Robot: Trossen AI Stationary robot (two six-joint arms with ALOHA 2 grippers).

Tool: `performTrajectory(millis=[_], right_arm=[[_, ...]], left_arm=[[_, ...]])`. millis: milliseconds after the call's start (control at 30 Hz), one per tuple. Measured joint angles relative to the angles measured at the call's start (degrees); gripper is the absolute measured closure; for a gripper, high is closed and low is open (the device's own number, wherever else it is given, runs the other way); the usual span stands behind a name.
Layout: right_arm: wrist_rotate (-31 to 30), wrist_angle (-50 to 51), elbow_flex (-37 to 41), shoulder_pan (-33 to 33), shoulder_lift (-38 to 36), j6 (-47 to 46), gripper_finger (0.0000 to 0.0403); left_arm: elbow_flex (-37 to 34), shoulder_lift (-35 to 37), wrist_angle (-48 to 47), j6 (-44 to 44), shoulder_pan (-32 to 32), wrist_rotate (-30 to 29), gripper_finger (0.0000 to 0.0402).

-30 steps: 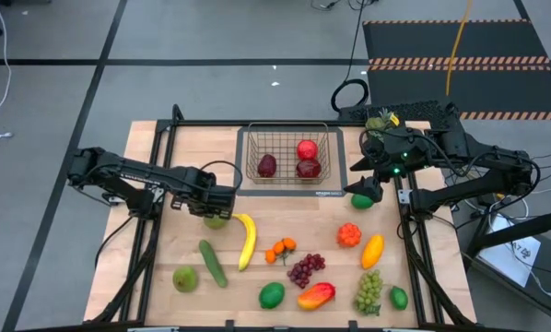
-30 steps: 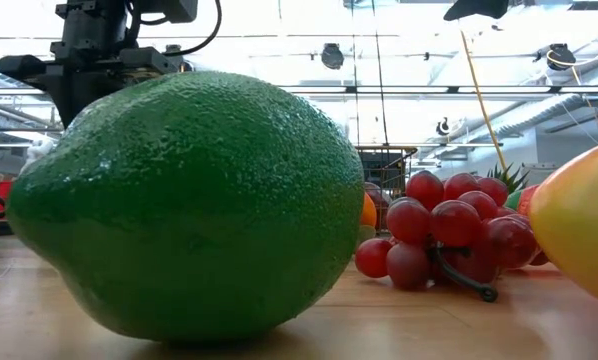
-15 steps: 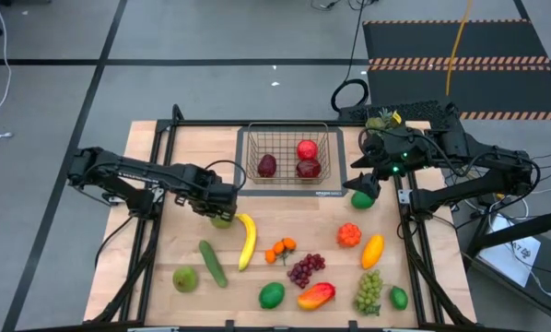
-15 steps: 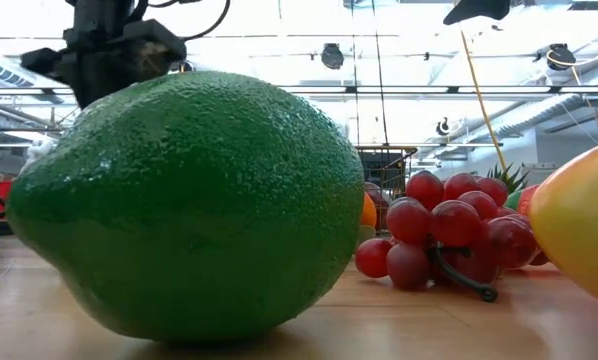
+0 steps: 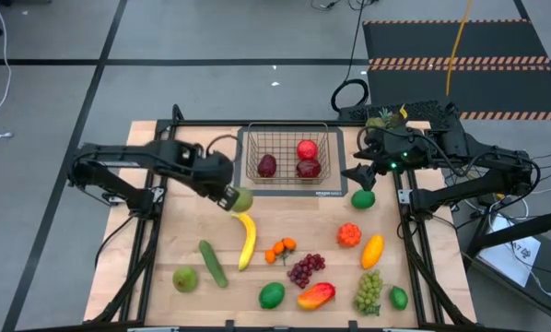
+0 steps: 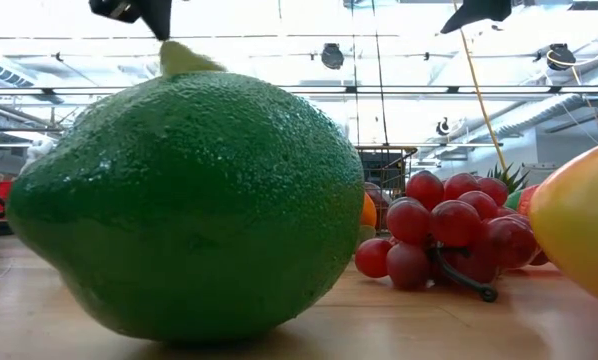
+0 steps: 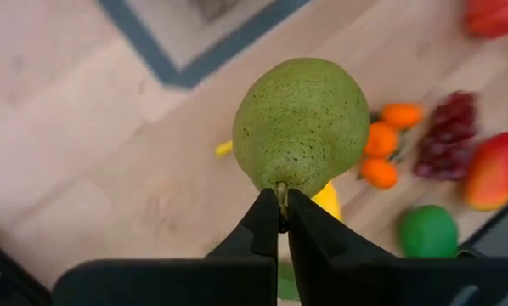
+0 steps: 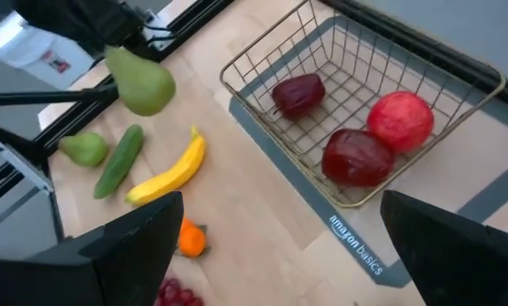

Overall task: Build produce basket
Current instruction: Put the top green pear into the brown wire basket

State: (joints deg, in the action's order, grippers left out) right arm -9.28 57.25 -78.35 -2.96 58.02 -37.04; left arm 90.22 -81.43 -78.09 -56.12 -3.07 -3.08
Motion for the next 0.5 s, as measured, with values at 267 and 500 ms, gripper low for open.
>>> performTrajectory(millis=[267, 500], right_arm=[[-2.9, 0.0, 0.0, 0.0, 0.0, -2.3, 0.0008], [-3.1, 0.0, 0.0, 0.0, 0.0, -2.8, 0.0008]], left_arm=[[12.3, 0.0, 1.1, 15.2, 4.6, -0.8, 0.0394], [20.5, 0.0, 5.2, 28.7, 7.6, -0.8, 0.0394]])
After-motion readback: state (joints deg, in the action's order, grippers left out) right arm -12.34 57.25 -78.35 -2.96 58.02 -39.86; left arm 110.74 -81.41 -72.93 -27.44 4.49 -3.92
